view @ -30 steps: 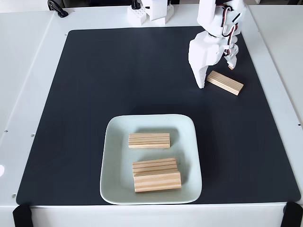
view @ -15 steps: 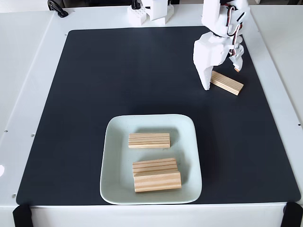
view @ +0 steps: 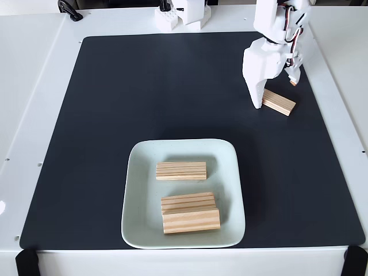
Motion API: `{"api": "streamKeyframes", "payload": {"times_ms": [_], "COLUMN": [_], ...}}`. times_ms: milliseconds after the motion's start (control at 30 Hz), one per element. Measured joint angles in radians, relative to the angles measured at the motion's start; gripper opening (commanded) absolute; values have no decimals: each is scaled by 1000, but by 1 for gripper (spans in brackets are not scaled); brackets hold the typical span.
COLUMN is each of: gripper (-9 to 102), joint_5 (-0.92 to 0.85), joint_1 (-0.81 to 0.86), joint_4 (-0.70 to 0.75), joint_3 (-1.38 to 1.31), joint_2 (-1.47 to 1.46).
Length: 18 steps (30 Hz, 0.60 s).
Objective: Pick up the wooden block and place them on the plate.
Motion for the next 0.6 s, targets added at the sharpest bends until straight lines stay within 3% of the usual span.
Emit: {"api": "streamKeyframes", "payload": {"times_ms": [600], "gripper": [43], "joint_5": [40], "joint_1": [-20], "joint_4": [2], "joint_3": [-75], "joint_2": [-48]}}
